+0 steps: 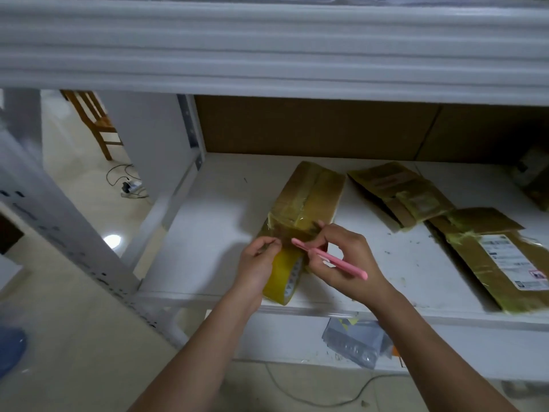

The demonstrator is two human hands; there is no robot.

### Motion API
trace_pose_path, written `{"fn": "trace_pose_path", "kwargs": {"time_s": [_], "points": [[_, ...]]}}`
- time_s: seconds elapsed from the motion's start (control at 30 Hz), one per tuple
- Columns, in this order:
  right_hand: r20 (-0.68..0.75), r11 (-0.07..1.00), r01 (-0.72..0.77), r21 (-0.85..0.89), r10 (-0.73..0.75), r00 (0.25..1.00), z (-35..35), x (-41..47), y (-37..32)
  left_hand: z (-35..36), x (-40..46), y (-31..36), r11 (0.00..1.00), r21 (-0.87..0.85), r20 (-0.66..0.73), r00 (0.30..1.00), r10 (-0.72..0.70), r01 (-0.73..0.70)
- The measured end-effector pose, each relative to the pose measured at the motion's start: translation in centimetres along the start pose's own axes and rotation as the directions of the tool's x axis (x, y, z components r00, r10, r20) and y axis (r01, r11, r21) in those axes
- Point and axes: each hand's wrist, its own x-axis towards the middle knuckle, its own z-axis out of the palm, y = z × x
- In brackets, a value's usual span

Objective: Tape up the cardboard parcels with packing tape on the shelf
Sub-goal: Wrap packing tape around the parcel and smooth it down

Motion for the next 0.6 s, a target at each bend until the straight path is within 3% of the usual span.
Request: {"fn": "trace_pose_path", "kwargs": {"time_s": [0.27, 0.4, 0.5, 0.6], "points": [[0.102, 0.963, 0.069, -0.261, -0.043, 0.994, 0.5, 1.3, 1.0, -0.3, 1.1, 0.2, 0.994, 0.104, -0.01, 1.0, 0.016, -0.015], [0.093, 0.968, 0.048, -0.246, -0.025, 0.995, -0.4, 1.2, 1.2, -1.4, 1.7, 0.6, 0.976, 0.216, -0.018, 0.999, 0.033, -0.029], [0.055, 0.992, 0.003, -0.127, 0.004, 0.999, -1.0, 0.8, 1.2, -2.7, 1.9, 1.1, 0.965, 0.261, 0.017, 1.0, -0.017, 0.012], [-0.012, 0.954, -0.221, 0.204, 0.229, 0.973, -1.6, 0.8, 0.3, -3.1, 1.5, 1.3, 0.967, 0.254, 0.035, 0.999, -0.035, 0.025]]}}
